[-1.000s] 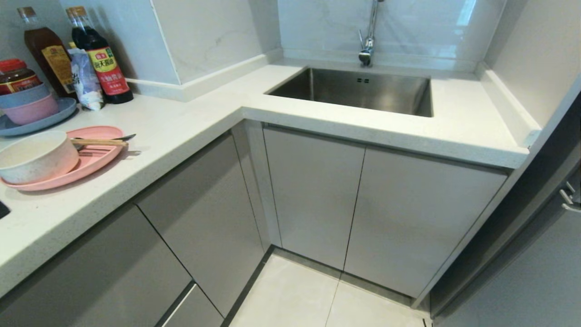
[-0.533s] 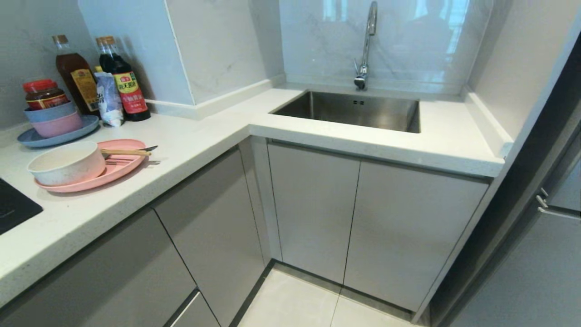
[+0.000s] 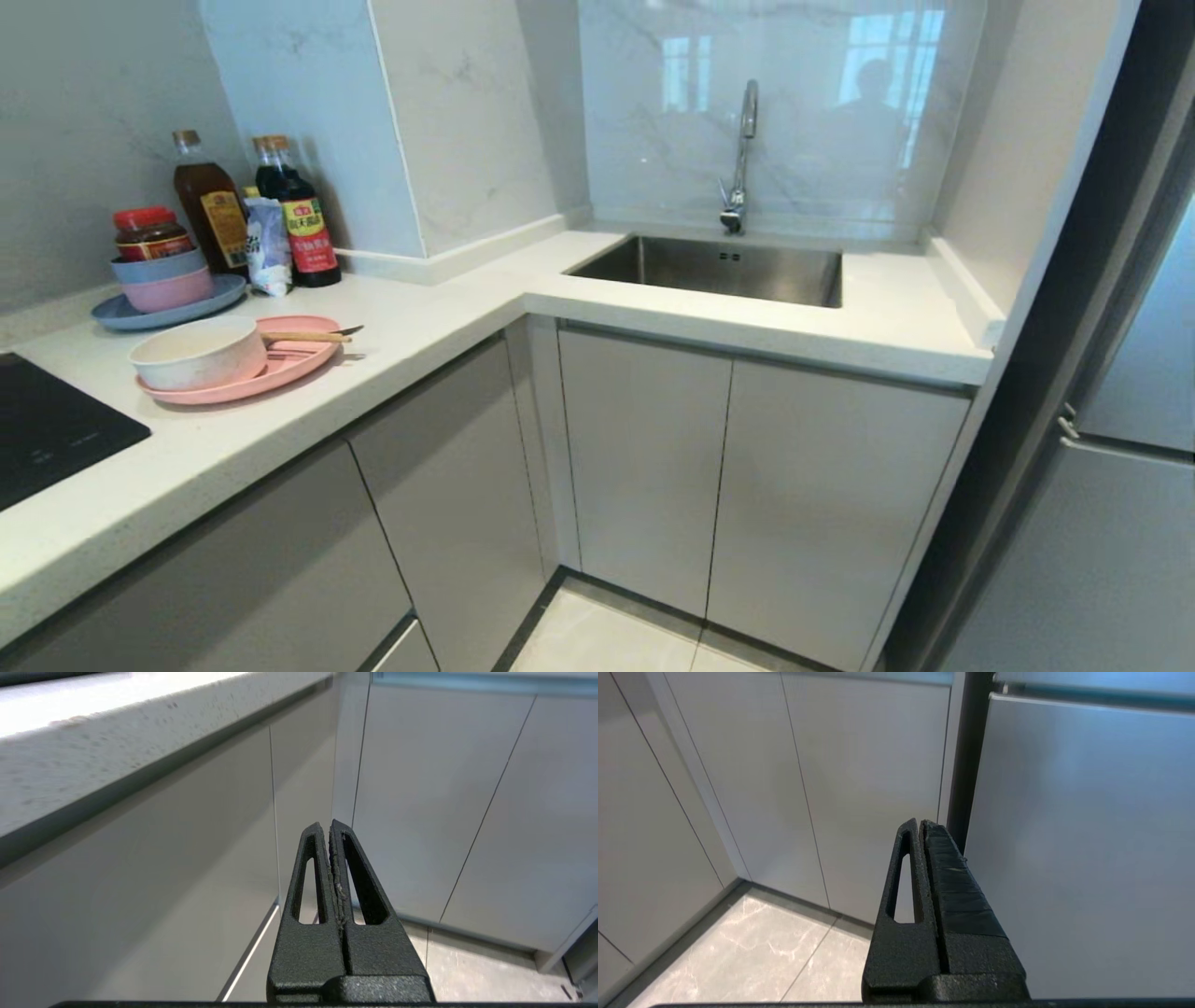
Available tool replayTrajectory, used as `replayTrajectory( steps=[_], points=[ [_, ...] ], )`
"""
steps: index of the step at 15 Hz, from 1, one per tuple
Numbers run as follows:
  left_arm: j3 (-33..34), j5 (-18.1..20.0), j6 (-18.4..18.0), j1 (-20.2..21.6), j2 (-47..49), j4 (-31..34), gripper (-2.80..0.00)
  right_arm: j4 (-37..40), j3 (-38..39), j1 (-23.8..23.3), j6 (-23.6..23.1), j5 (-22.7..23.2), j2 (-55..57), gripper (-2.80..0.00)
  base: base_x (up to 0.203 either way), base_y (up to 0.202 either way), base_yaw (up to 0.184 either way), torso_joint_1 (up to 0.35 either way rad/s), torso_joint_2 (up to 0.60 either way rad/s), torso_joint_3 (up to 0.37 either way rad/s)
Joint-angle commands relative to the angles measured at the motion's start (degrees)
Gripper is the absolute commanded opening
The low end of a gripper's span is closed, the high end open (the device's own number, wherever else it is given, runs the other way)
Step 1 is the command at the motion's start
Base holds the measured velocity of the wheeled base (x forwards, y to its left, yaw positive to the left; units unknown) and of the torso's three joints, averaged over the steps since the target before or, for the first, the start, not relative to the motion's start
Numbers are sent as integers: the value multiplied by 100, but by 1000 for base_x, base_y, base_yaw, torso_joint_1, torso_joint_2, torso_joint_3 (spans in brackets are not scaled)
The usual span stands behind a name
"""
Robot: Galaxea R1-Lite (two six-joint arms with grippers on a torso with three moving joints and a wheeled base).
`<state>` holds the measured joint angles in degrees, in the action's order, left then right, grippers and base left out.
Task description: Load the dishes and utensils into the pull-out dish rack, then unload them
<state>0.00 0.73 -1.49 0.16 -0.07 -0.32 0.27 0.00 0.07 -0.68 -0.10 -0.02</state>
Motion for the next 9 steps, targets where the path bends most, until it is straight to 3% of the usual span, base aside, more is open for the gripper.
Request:
replayTrajectory(
  steps=[1, 3, 5, 9],
  points=[
    [0, -3, -1, 2, 7, -3, -280, 1, 0, 1, -2, 1, -6, -280, 0, 0, 0, 7, 7, 198],
    [0, 119, -1, 2, 7, -3, -280, 0, 0, 1, -2, 1, -6, -280, 0, 0, 0, 2, 4, 202],
    [0, -20, 8, 2, 7, -3, -280, 1, 0, 1, -2, 1, -6, -280, 0, 0, 0, -2, 3, 144],
    [0, -56, 70, 2, 7, 13, -280, 1, 0, 1, -2, 1, -3, -280, 0, 0, 0, 1, 1, 23]
  ],
)
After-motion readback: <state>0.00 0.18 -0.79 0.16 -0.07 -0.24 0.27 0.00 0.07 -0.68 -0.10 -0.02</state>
